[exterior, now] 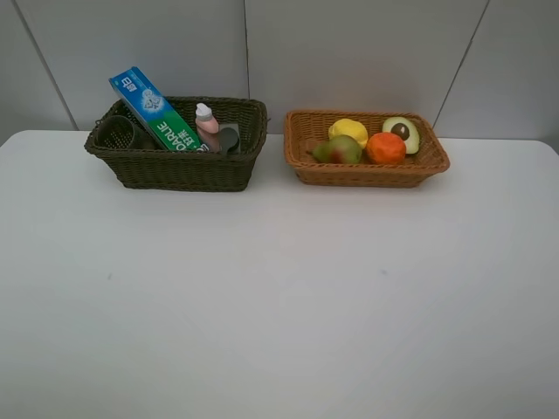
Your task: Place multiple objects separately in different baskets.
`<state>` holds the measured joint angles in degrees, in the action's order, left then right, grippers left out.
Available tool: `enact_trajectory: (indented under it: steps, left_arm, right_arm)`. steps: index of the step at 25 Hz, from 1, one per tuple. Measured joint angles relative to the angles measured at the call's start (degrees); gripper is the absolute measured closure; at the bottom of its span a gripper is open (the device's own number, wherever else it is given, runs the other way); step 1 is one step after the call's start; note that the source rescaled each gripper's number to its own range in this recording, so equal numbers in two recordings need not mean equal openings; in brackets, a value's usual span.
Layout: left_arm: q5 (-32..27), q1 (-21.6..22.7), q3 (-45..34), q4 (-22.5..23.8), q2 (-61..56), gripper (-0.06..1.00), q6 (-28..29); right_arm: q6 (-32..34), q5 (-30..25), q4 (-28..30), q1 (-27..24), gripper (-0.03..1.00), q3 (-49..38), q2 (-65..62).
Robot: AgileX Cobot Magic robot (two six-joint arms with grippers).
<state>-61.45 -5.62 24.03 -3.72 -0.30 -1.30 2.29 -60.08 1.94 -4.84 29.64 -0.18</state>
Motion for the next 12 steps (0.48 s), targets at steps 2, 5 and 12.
enact_trajectory:
  steps: [2,5,12]
  left_arm:
    - [0.0,0.0,0.0,0.0,0.0,-0.05,0.0]
    - [0.0,0.0,0.0,0.0,0.0,-0.05,0.0]
    - [0.0,0.0,0.0,0.0,0.0,-0.05,0.0]
  right_arm:
    - [0.0,0.0,0.0,0.0,-0.03,0.0,0.0]
    - [0.0,0.0,0.0,0.0,-0.03,0.0,0.0]
    - [0.0,0.0,0.0,0.0,-0.03,0.0,0.0]
